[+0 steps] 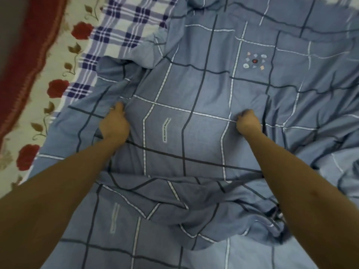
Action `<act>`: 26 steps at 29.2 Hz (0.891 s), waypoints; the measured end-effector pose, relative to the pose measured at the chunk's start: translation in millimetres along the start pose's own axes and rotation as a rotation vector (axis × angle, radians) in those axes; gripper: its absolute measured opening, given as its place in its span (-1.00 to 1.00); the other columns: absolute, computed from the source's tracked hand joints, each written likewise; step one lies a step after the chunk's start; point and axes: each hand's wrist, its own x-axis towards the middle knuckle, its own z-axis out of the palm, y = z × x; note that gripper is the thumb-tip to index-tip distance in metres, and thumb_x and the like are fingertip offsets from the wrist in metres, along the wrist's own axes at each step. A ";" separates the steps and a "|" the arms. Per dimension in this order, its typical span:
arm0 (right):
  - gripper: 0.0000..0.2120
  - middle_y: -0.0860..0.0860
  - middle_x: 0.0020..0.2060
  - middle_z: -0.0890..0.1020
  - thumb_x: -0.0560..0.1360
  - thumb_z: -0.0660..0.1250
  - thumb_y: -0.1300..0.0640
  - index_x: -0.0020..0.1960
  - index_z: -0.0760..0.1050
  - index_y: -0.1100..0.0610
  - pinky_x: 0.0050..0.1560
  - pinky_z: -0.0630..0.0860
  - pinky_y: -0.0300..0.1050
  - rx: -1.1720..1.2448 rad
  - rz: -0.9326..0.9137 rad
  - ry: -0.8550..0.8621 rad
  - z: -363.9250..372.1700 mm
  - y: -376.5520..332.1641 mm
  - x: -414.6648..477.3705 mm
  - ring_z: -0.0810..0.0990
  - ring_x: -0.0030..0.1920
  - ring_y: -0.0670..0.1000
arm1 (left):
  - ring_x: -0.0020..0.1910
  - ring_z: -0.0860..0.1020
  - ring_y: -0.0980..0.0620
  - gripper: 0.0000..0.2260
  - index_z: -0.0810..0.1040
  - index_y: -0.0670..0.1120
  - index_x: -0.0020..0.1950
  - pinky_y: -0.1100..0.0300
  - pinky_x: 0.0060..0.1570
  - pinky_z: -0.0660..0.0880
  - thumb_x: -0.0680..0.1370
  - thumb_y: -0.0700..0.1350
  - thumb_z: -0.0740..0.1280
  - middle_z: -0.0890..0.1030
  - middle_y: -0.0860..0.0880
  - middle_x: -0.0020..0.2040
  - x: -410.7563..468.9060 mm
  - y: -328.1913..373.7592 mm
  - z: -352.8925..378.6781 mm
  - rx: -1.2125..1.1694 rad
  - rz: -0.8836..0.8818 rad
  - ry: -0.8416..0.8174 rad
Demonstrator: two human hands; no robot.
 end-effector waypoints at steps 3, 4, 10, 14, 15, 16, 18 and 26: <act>-0.66 0.28 0.29 0.44 0.60 0.08 0.25 0.36 0.27 0.25 0.22 0.36 0.06 -0.079 -0.023 0.066 0.9 -0.4 -0.9 0.44 0.28 0.27 | 0.07 0.47 -0.26 -0.77 0.41 -0.24 0.22 0.02 -0.16 0.28 0.61 -0.23 0.09 0.47 -0.33 0.16 -3.3 7.7 9.1 -0.044 -0.064 0.020; -0.66 0.27 0.28 0.45 0.60 0.06 0.27 0.37 0.25 0.26 0.20 0.38 0.08 -0.082 -0.010 0.115 0.5 0.6 -1.5 0.45 0.26 0.27 | 0.13 0.43 -0.26 -0.76 0.40 -0.25 0.23 -0.02 -0.12 0.32 0.61 -0.23 0.10 0.44 -0.34 0.20 -3.8 12.0 12.6 -0.010 -0.070 0.001; -0.58 0.27 0.33 0.35 0.57 0.16 0.21 0.38 0.19 0.32 0.26 0.31 0.14 -0.221 0.003 0.314 2.6 -9.3 -3.0 0.37 0.32 0.26 | 0.49 0.02 -0.21 -0.44 0.09 -0.08 0.52 -0.33 0.31 0.06 0.56 -0.02 0.21 0.05 -0.21 0.52 -0.7 41.8 19.7 0.136 0.066 -0.117; -0.42 0.14 0.48 0.16 0.53 0.18 -0.03 0.49 0.15 0.13 0.43 -0.15 0.27 -0.432 -0.576 0.247 39.2 -35.2 -26.4 0.06 0.50 0.21 | 0.50 -0.28 -0.17 -0.40 -0.02 0.18 0.54 -0.47 0.29 -0.20 0.55 0.20 0.15 -0.19 -0.01 0.56 -2.8 57.9 36.6 0.278 0.501 -0.265; -0.41 0.08 0.52 0.08 0.56 0.12 -0.10 0.52 0.09 0.05 0.41 -0.22 0.31 -0.455 -0.623 0.172 51.4 -44.6 -28.3 -0.04 0.52 0.20 | 0.49 -0.30 -0.16 -0.37 -0.07 0.22 0.53 -0.49 0.27 -0.20 0.54 0.25 0.13 -0.23 0.03 0.55 3.8 60.3 41.2 0.294 0.517 -0.296; -0.41 0.03 0.54 -0.01 0.57 0.05 -0.15 0.54 0.01 -0.03 0.39 -0.27 0.35 -0.462 -0.596 0.110 62.7 -52.1 -28.6 -0.13 0.53 0.19 | 0.49 -0.31 -0.16 -0.35 -0.13 0.25 0.52 -0.51 0.24 -0.20 0.52 0.31 0.11 -0.26 0.06 0.54 12.9 63.7 44.0 0.277 0.475 -0.313; -0.40 -0.03 0.54 -0.17 0.58 -0.03 -0.21 0.54 -0.14 -0.12 0.36 -0.31 0.40 -0.394 -0.421 0.085 82.6 -72.7 -15.7 -0.23 0.52 0.18 | 0.49 -0.29 -0.18 -0.31 -0.20 0.28 0.49 -0.52 0.21 -0.21 0.48 0.38 0.08 -0.27 0.09 0.54 52.1 67.8 44.5 0.239 0.320 -0.306; -0.42 0.08 0.51 0.18 0.52 0.00 0.01 0.53 0.12 0.10 0.47 -0.12 0.23 -0.205 -0.323 0.468 107.5 -102.5 30.6 0.15 0.49 0.17 | 0.44 0.15 -0.28 -0.29 0.06 -0.35 0.48 -0.13 0.38 0.08 0.55 0.06 0.27 0.12 -0.36 0.47 162.3 81.7 14.1 0.179 0.046 0.076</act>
